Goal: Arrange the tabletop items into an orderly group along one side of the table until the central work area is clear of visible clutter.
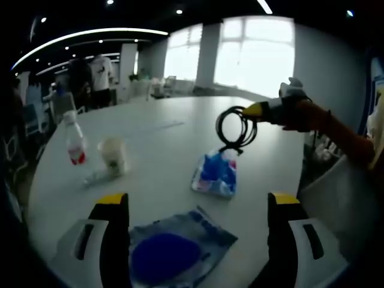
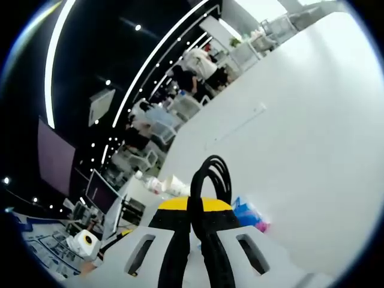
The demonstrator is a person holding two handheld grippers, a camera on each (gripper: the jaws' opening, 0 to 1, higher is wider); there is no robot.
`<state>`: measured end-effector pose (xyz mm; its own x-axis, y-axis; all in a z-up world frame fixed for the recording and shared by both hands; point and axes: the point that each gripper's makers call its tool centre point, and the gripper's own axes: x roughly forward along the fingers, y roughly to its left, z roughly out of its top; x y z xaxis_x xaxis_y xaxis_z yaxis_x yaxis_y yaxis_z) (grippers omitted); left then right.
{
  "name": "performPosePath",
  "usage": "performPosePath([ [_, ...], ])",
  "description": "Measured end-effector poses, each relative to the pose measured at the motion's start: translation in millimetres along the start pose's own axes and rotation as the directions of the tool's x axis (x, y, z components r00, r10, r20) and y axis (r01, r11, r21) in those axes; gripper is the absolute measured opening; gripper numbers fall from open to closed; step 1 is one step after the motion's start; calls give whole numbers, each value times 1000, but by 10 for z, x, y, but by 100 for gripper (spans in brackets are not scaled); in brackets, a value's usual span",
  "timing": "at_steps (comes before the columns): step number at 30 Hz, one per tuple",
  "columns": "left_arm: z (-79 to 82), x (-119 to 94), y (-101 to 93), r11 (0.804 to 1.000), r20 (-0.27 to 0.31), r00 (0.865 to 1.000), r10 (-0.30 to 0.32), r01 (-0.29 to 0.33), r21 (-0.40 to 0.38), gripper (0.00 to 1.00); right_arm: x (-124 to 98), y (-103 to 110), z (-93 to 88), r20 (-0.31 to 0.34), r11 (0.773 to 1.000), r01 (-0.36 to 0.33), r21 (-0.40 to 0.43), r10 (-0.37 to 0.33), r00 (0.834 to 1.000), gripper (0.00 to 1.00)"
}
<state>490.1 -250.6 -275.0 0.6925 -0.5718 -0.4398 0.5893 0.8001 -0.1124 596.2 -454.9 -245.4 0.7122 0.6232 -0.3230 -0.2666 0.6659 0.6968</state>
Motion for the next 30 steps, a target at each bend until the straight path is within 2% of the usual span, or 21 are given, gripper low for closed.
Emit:
performPosePath([
  [11, 8, -12, 0, 1000, 2, 1000, -1, 1, 2, 93, -75, -148, 196, 59, 998, 54, 15, -55, 997, 4],
  [17, 1, -14, -13, 1000, -2, 1000, -3, 3, 7, 93, -102, -219, 206, 68, 996, 74, 46, -77, 995, 4],
  [30, 0, -30, 25, 1000, 3, 1000, 6, -6, 0, 93, 78, -361, 324, 88, 991, 95, 98, -104, 991, 4],
])
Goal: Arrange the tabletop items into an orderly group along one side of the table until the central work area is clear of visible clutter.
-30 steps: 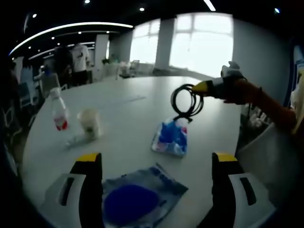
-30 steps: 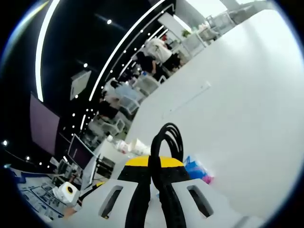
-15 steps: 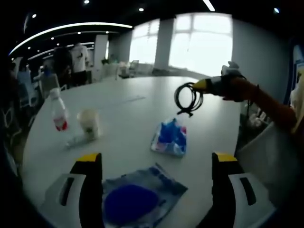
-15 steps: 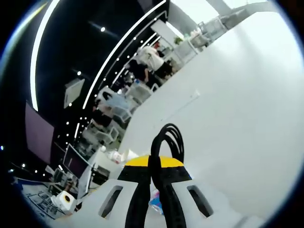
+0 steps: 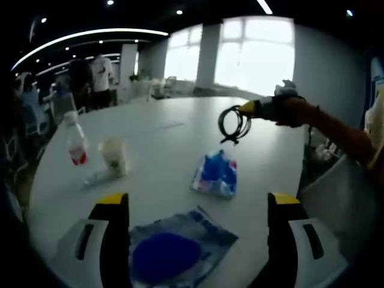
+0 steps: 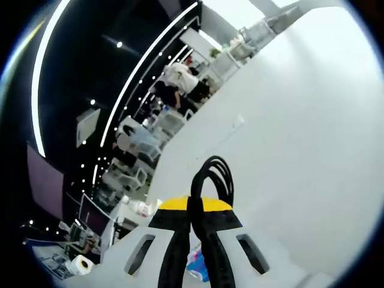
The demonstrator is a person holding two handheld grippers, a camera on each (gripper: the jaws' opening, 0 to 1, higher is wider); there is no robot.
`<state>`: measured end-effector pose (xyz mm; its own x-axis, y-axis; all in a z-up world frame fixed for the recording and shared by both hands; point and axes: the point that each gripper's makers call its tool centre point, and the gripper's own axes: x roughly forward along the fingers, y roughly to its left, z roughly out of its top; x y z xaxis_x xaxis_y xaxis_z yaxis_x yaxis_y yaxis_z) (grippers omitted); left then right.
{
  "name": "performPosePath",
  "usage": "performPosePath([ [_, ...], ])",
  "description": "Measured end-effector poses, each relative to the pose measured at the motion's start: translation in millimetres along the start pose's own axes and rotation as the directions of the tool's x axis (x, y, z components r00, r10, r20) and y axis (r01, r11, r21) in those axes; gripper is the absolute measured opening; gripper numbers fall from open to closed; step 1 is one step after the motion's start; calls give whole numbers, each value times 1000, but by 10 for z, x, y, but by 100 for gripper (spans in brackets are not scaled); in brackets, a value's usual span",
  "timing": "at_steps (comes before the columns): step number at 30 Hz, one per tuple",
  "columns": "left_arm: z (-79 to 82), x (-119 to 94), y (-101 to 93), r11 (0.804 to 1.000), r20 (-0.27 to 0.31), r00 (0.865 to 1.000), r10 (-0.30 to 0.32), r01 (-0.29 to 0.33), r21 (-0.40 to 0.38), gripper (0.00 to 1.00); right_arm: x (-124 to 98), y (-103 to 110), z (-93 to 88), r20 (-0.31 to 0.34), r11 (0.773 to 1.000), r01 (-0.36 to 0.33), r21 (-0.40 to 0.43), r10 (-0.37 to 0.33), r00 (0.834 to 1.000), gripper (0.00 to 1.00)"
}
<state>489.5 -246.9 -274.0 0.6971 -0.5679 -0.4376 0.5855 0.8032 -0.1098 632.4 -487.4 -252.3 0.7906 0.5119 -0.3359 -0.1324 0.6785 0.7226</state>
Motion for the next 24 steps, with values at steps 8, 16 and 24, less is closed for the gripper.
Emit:
performPosePath([
  [8, 25, 4, -9, 1000, 10, 1000, -8, 8, -1, 91, 204, -92, 17, -10, 999, 12, 32, -12, 1000, 4],
  [16, 23, -16, 62, 1000, 14, 1000, 14, -14, -14, 91, 332, -199, 51, 20, 998, 33, 55, -34, 999, 4],
  [24, 7, 10, 64, 1000, 6, 1000, 9, -9, -1, 90, 400, -347, 52, 39, 993, 34, 116, -39, 998, 4],
])
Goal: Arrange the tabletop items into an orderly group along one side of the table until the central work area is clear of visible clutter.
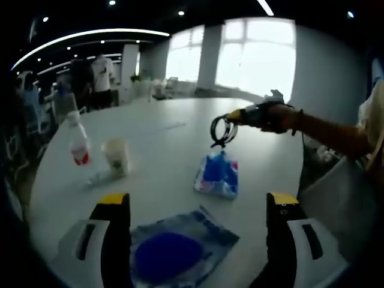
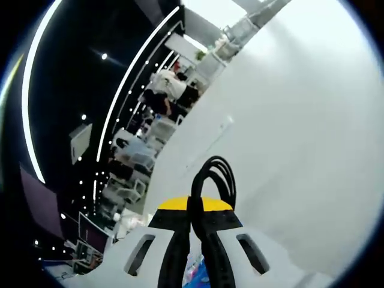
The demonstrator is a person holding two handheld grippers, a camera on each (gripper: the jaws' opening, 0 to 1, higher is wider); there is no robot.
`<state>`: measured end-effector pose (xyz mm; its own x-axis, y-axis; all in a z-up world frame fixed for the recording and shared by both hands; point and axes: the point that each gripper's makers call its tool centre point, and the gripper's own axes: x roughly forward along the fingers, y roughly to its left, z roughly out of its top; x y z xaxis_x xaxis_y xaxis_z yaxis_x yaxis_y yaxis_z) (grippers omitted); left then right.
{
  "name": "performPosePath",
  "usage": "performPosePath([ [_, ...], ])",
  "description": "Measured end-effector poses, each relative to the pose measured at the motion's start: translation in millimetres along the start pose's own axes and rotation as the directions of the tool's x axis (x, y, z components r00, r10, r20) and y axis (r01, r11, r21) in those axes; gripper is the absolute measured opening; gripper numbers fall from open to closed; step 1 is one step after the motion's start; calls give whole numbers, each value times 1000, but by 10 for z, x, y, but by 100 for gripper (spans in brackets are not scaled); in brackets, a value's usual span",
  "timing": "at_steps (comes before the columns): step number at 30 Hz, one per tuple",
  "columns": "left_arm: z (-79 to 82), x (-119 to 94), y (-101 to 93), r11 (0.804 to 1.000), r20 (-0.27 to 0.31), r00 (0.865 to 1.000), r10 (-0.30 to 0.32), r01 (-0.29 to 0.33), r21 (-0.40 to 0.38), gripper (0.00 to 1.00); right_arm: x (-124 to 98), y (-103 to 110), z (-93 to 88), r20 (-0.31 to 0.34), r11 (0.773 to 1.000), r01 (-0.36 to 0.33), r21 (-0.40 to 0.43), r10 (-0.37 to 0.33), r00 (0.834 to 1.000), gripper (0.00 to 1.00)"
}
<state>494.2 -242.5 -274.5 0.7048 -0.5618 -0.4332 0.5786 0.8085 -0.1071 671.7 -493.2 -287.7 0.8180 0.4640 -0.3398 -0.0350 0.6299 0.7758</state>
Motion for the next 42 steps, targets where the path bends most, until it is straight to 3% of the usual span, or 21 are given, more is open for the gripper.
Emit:
performPosePath([
  [3, 7, 1, 23, 1000, 3, 1000, 7, -7, 5, 89, 8, -81, -9, 5, 1000, 4, 21, -4, 1000, 4],
  [6, 3, 5, 17, 1000, 2, 1000, 0, 0, 1, 89, -8, -253, -81, -25, 998, 57, 10, -56, 998, 4],
  [10, 0, 9, 20, 1000, 0, 1000, -2, 2, 5, 89, -73, -329, -109, -21, 995, 57, 78, -56, 998, 4],
  [12, 1, 11, 23, 1000, -1, 1000, -3, 3, 4, 89, -124, -425, -147, -34, 992, 100, 72, -98, 995, 4],
  [21, 6, 5, 14, 1000, 1, 1000, -9, 9, 13, 89, -206, -671, -187, -49, 983, 161, 85, -157, 986, 5],
  [30, 18, -19, 2, 1000, 6, 1000, -13, 13, 15, 88, -295, -1032, -270, -91, 947, 320, 9, -318, 944, 6],
  [36, 46, -53, 1, 1000, 16, 1000, -5, 5, 13, 88, -293, -1147, -375, -121, 937, 348, 44, -341, 932, 6],
  [42, 63, -69, -9, 1000, 20, 1000, 0, -1, 13, 88, -294, -1206, -438, -141, 928, 373, 19, -366, 920, 6],
])
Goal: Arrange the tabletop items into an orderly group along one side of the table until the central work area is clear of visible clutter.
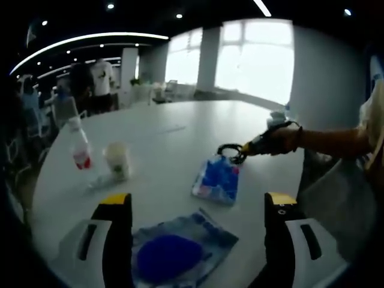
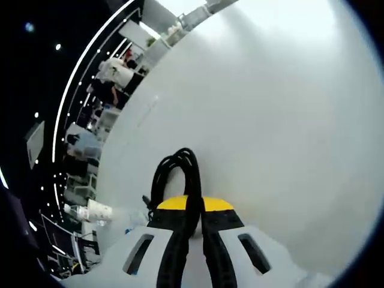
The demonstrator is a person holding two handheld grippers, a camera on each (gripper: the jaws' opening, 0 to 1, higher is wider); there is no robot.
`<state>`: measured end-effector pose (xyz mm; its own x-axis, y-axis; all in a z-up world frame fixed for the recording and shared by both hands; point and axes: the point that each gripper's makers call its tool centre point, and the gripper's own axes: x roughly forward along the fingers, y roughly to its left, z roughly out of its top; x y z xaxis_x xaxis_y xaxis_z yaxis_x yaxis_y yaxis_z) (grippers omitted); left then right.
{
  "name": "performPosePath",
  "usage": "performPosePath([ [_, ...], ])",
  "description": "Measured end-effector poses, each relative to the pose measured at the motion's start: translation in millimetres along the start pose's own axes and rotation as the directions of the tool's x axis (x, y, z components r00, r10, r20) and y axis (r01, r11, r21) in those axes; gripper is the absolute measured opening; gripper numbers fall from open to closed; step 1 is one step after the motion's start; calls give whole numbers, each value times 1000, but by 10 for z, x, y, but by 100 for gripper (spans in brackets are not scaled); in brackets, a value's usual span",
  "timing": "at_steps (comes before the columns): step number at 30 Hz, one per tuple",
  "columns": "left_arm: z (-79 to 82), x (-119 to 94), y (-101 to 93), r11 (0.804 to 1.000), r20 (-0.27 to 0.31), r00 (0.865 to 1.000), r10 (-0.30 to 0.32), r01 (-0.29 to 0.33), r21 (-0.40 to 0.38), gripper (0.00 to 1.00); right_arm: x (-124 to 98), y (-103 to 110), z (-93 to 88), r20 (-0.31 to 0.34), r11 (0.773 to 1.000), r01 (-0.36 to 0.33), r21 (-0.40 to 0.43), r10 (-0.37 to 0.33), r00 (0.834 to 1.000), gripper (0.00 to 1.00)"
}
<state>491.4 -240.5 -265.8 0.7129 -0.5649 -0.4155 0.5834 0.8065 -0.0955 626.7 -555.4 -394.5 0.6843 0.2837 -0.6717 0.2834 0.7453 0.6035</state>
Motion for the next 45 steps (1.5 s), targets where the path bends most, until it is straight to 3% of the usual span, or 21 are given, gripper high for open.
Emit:
performPosePath([
  [9, -15, -5, 0, 1000, -8, 1000, 3, -3, -3, 88, 20, -10, -59, -18, 999, 6, -35, -7, 1000, 8],
  [15, -26, -9, 17, 1000, -13, 1000, 12, -12, -6, 89, 2, -41, -29, -16, 987, 33, -159, -36, 999, 15],
  [20, -26, -19, 51, 1000, -12, 1000, 29, -29, -9, 92, -83, 56, 121, 31, 945, 72, -320, -65, 997, 37],
  [23, -22, -25, 75, 999, -9, 999, 44, -44, -13, 97, -116, 189, 131, 32, 921, 49, -385, -40, 999, 43],
  [28, -25, -34, 98, 998, -8, 998, 54, -54, -13, 99, -142, 435, 68, 14, 858, -8, -514, 17, 1000, 56],
  [33, -27, -39, 93, 998, -8, 998, 56, -56, -12, 99, -166, 646, -15, -17, 840, -74, -538, 78, 997, 69],
  [36, -28, -40, 86, 998, -8, 998, 56, -56, -12, 99, -174, 687, -54, -28, 825, -79, -560, 77, 997, 79],
  [38, -29, -40, 79, 998, -8, 998, 55, -55, -11, 99, -187, 777, -90, -30, 788, -100, -608, 103, 994, 83],
  [45, -50, -26, 65, 999, -26, 998, 50, -49, 21, 99, -183, 960, -166, -43, 748, -162, -643, 175, 984, 99],
])
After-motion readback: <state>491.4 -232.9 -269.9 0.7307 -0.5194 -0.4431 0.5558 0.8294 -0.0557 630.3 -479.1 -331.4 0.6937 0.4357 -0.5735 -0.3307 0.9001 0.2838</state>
